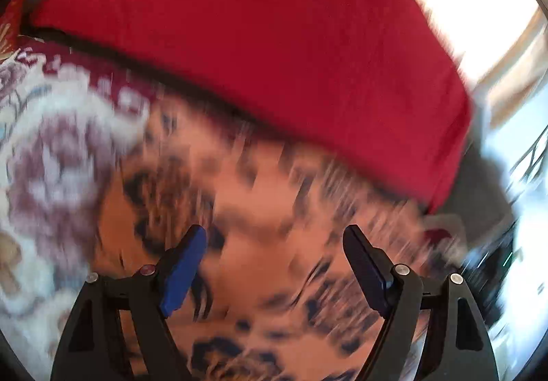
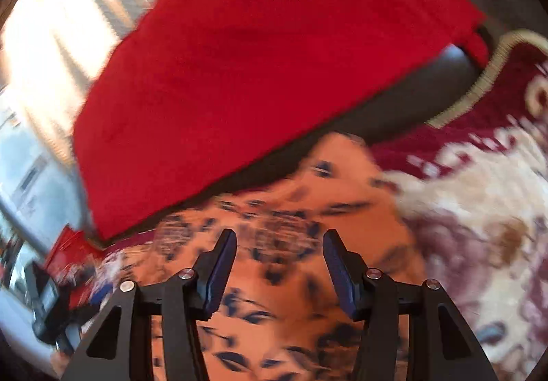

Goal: Fold small clothes

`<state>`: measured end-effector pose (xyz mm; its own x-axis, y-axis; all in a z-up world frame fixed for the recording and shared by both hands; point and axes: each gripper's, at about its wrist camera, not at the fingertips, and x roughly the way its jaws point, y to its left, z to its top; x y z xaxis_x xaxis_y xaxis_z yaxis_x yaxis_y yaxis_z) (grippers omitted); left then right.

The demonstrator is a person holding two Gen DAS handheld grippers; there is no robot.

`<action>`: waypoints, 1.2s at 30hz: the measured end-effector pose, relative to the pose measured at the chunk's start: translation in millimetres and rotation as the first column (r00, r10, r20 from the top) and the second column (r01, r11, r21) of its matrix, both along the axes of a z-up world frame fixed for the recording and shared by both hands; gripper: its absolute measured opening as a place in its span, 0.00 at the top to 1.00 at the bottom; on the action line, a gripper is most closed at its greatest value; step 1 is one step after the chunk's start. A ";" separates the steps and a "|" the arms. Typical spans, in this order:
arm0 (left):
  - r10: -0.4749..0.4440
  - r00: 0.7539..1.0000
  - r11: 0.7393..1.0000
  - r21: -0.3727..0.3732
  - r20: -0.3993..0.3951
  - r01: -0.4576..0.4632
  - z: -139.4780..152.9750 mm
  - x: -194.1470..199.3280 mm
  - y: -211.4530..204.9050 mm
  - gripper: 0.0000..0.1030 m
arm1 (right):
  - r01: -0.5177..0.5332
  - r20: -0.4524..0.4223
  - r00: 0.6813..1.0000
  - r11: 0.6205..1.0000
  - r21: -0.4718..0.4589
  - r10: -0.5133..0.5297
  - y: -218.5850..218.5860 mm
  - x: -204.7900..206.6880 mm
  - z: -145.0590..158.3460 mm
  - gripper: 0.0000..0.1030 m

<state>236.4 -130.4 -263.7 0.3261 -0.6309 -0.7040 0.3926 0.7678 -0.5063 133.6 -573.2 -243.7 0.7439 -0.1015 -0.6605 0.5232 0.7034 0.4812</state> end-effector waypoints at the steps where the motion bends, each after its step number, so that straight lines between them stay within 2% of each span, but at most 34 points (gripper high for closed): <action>1: -0.029 0.999 0.996 0.087 -0.017 0.030 -11.2 -6.5 -2.0 0.20 | 0.025 -0.046 0.999 0.999 0.030 -0.023 -4.8 -4.4 -11.9 0.45; 2: -0.060 0.998 0.986 0.156 0.001 0.059 -16.4 -14.1 -9.3 0.20 | 0.032 -0.098 0.995 0.997 0.073 -0.025 -16.0 -10.7 -25.7 0.45; 3: -0.106 0.993 0.966 0.243 0.060 0.088 -15.1 -25.9 -19.2 0.20 | 0.035 -0.137 0.990 0.992 0.120 -0.018 -25.6 -17.2 -39.2 0.45; 5: -0.154 0.982 0.941 0.320 0.105 0.113 -10.4 -39.6 -29.6 0.20 | 0.043 -0.105 0.994 0.992 0.120 -0.030 -27.4 -23.3 -32.2 0.45; 6: -0.168 0.980 0.939 0.319 0.110 0.125 -6.5 -45.9 -31.2 0.20 | 0.039 -0.095 0.995 0.993 0.111 -0.029 -26.8 -26.7 -24.1 0.45; 7: -0.167 0.980 0.950 0.284 0.112 0.130 -2.2 -50.0 -30.2 0.20 | 0.032 -0.061 0.998 0.994 0.102 -0.025 -25.0 -30.9 -16.2 0.45; 9: -0.148 0.980 0.979 0.158 0.132 0.126 9.8 -60.9 -22.3 0.20 | 0.006 0.006 1.000 0.997 0.079 -0.006 -20.1 -34.2 -2.7 0.45; 10: -0.144 0.980 0.983 0.133 0.139 0.126 12.8 -65.7 -24.0 0.20 | -0.004 0.031 1.000 0.998 0.057 0.003 -17.5 -34.3 3.2 0.45; 13: -0.158 0.974 0.984 0.103 0.165 0.142 24.0 -68.4 -43.8 0.20 | -0.044 0.075 0.996 0.999 0.014 0.043 -8.1 -12.4 14.4 0.45; 16: -0.178 0.974 0.981 0.100 0.141 0.165 20.7 -63.2 -66.5 0.20 | -0.048 0.048 0.998 0.998 0.035 0.046 1.0 28.0 3.2 0.45; 18: -0.218 0.970 0.969 0.146 0.110 0.201 6.8 -63.0 -86.9 0.19 | -0.053 0.016 0.999 0.997 0.061 0.052 -0.8 44.0 -4.0 0.45; 19: -0.262 0.960 0.944 0.237 0.104 0.232 -4.9 -68.1 -100.6 0.17 | -0.053 -0.031 0.998 0.996 0.069 0.055 -3.2 53.6 -14.8 0.44; 20: -0.286 0.950 0.927 0.286 0.124 0.241 -12.1 -71.5 -106.8 0.16 | -0.062 -0.076 0.995 0.995 0.078 0.068 -4.7 60.0 -27.7 0.44; 21: -0.323 0.930 0.905 0.346 0.174 0.249 -14.8 -80.8 -113.7 0.15 | -0.078 -0.126 0.988 0.993 0.087 0.089 -5.9 64.7 -41.2 0.44; 22: -0.345 0.918 0.891 0.374 0.196 0.255 -15.0 -86.6 -117.4 0.14 | -0.089 -0.130 0.987 0.993 0.082 0.099 -4.5 65.1 -44.2 0.44; 23: -0.351 0.917 0.888 0.377 0.189 0.263 -14.3 -88.0 -117.5 0.14 | -0.095 -0.128 0.987 0.994 0.061 0.102 -1.7 63.1 -40.5 0.44; 25: -0.346 0.924 0.897 0.346 0.162 0.275 -11.9 -85.0 -112.5 0.14 | -0.108 -0.151 0.982 0.993 0.047 0.114 3.3 60.9 -30.7 0.44; 27: -0.325 0.933 0.916 0.297 0.152 0.271 -4.2 -83.9 -98.8 0.15 | -0.119 -0.073 0.989 0.989 0.092 0.126 8.4 45.6 -18.4 0.44; 29: -0.281 0.942 0.936 0.268 0.182 0.228 5.5 -86.0 -83.5 0.15 | -0.150 -0.027 0.987 0.977 0.154 0.156 15.4 32.0 -13.7 0.44; 31: -0.225 0.952 0.943 0.291 0.206 0.159 9.3 -86.9 -68.1 0.14 | -0.188 -0.056 0.978 0.965 0.183 0.201 26.7 26.3 -17.9 0.43; 33: -0.186 0.970 0.925 0.361 0.159 0.118 -1.2 -80.7 -56.7 0.14 | -0.225 -0.142 0.956 0.954 0.201 0.255 39.2 26.7 -33.6 0.43; 34: -0.189 0.973 0.922 0.365 0.130 0.130 -7.3 -78.8 -54.6 0.13 | -0.230 -0.139 0.956 0.956 0.181 0.257 41.8 23.7 -33.1 0.43; 36: -0.183 0.978 0.934 0.329 0.097 0.142 -13.1 -76.6 -48.6 0.13 | -0.230 -0.155 0.953 0.956 0.183 0.259 46.1 14.8 -23.9 0.43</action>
<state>159.8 -178.9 -276.8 0.3357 -0.4322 -0.8370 0.5694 0.8009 -0.1852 148.4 -527.1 -267.6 0.6032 0.1872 -0.7753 0.4313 0.7411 0.5145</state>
